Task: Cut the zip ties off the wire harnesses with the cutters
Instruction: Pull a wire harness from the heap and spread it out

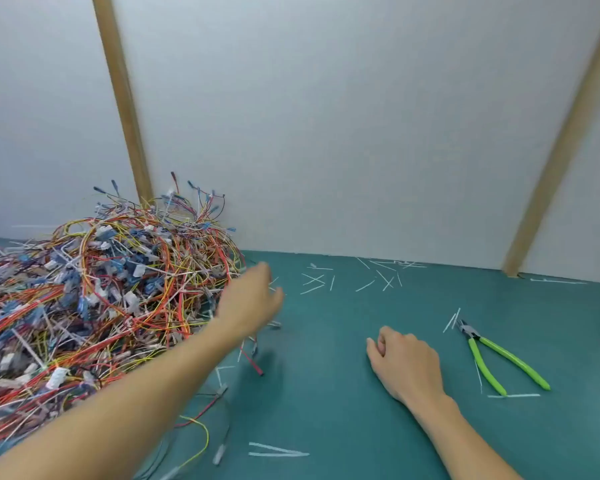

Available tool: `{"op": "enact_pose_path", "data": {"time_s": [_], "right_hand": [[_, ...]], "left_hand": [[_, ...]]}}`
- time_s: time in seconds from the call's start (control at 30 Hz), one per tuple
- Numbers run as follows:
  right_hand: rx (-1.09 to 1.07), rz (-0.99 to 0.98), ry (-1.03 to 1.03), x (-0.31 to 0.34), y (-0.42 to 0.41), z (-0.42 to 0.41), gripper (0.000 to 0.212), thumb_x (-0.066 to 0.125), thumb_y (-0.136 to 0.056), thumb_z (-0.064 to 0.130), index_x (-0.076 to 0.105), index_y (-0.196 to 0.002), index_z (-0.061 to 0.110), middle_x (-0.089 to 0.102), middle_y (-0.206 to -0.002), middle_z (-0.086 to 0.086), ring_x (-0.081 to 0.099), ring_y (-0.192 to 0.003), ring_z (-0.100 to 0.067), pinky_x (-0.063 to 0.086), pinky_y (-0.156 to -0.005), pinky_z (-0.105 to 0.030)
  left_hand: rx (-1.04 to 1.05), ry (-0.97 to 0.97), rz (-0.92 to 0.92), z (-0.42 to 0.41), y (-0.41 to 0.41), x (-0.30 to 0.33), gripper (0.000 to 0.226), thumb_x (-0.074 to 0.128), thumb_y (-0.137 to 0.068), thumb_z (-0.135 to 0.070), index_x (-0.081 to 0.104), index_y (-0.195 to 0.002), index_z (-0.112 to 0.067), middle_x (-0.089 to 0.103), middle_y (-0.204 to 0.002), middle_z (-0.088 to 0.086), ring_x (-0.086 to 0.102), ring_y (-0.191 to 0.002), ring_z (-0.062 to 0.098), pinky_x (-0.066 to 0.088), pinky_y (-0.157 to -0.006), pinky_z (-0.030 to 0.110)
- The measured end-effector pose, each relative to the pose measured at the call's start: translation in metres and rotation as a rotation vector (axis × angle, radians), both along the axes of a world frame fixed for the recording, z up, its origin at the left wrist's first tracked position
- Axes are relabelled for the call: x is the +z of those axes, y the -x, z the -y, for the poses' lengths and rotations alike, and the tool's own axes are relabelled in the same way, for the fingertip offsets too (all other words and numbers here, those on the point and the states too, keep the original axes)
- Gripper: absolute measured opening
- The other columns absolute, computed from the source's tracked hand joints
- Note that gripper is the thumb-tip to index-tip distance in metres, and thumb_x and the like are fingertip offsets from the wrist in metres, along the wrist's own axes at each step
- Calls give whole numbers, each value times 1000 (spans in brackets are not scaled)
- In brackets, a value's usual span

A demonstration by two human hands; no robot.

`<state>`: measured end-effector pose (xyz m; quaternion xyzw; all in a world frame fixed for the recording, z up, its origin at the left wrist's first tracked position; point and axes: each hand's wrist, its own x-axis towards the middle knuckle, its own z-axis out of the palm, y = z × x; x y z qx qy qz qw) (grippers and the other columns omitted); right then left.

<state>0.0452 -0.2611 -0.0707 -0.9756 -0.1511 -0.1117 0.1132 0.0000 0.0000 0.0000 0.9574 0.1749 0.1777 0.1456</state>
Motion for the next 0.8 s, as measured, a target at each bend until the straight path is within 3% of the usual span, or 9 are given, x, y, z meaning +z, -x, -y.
{"op": "enact_pose_path", "data": {"time_s": [0.13,0.17,0.2,0.27,0.33,0.43,0.53,0.67,0.8], "right_hand": [[6,0,-38,-1,0,0,36,39,-103,49,45,-79,22,60,-72,5,62,-73,-22,51,-68,-36],[11,-2,-50,-2,-2,1,36,39,-103,49,45,-79,23,58,-71,5,61,-72,-21,50,-67,-36],[17,-3,-51,-2,-2,1,36,39,-103,49,45,-79,23,57,-70,5,61,-71,-21,49,-66,-36],[20,-13,-41,-3,-4,2,36,38,-103,49,44,-78,23,56,-69,5,60,-70,-20,47,-65,-35],[30,-6,-53,-5,-4,2,36,38,-103,48,43,-78,24,55,-68,6,60,-71,-20,46,-65,-35],[33,2,-58,-6,-5,1,35,38,-103,48,42,-78,24,54,-69,6,57,-70,-21,46,-67,-36],[39,-11,-69,-5,-5,0,35,38,-103,47,41,-78,23,53,-70,6,53,-67,-22,47,-68,-36],[53,2,-87,-5,-6,1,36,39,-103,47,45,-79,22,60,-73,3,60,-70,-23,51,-70,-36],[52,5,-92,-7,-7,1,36,40,-103,47,46,-79,20,63,-75,0,61,-72,-26,50,-69,-37]], "left_hand": [[341,435,59,-53,-17,11,68,59,-96,-35,29,-142,3,45,-141,24,56,-118,42,46,-91,45],[373,552,45,-59,-21,8,72,59,-97,-37,25,-146,5,55,-133,26,62,-112,39,51,-85,42],[379,640,13,-60,-25,4,67,57,-98,-36,30,-144,5,68,-114,23,70,-95,33,53,-71,36],[349,786,61,-63,-36,-7,44,55,-100,-30,49,-125,6,75,-75,13,69,-61,25,44,-53,26],[349,861,137,-68,-48,-10,31,56,-100,-22,57,-110,7,74,-72,11,73,-71,34,47,-61,31],[394,831,135,-71,-60,-11,27,56,-98,-20,60,-103,7,71,-94,20,67,-78,34,49,-69,37],[465,779,78,-77,-66,-14,44,56,-97,-26,52,-127,6,65,-113,22,68,-89,30,51,-71,37],[428,912,159,-81,-77,-24,26,56,-99,-17,60,-106,8,67,-81,16,60,-71,26,42,-63,31],[438,879,379,-81,-79,-20,25,59,-100,-22,70,-99,1,67,-94,16,61,-86,28,51,-84,37]]}}
